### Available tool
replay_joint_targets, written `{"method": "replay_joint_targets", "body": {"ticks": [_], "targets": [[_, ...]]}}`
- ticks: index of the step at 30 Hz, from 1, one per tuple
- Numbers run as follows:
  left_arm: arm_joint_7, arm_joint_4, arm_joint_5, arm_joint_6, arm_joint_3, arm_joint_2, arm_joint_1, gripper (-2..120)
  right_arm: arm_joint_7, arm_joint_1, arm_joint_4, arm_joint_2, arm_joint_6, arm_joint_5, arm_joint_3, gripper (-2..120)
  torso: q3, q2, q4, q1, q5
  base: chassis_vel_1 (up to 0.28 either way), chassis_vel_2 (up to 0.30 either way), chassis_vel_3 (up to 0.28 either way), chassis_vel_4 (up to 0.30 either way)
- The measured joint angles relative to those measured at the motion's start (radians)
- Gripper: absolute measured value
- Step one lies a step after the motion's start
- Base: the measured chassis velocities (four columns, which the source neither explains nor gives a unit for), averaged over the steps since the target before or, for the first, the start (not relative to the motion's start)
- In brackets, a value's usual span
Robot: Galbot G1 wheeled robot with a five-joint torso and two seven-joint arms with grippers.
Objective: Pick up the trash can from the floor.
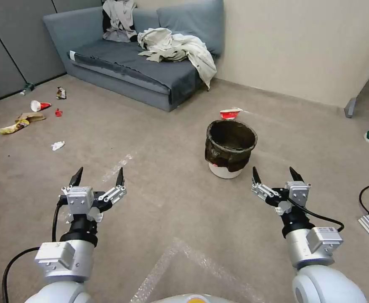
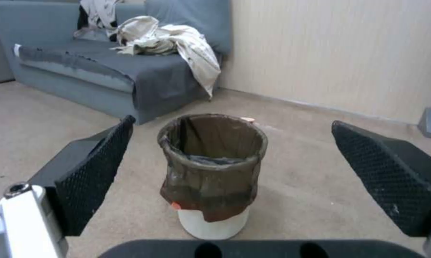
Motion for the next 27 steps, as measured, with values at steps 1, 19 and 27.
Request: {"method": "replay_joint_targets", "body": {"ticks": [1, 19, 27], "targets": [[0.0, 0.0, 0.002, 0.0, 0.0, 0.0, 0.0, 100, 0.003, 0.0, 0.001, 0.0, -0.002, 0.002, 0.0, 100, 0.0, 0.0, 0.0, 0.0, 0.0, 0.0, 0.0, 0.0, 0.0], [0.0, 0.002, 0.007, 0.002, 0.002, -0.001, 0.0, 100, 0.012, 0.002, 0.006, 0.002, -0.016, 0.002, -0.003, 100, 0.0, 0.0, 0.0, 0.0, 0.0, -0.015, -0.017, -0.018, -0.014], [0.0, 0.002, 0.009, 0.001, 0.001, -0.001, 0.002, 100, 0.013, -0.001, 0.006, 0.002, -0.016, -0.004, -0.006, 100, 0.0, 0.0, 0.0, 0.0, 0.0, -0.047, -0.049, -0.053, -0.05]]}}
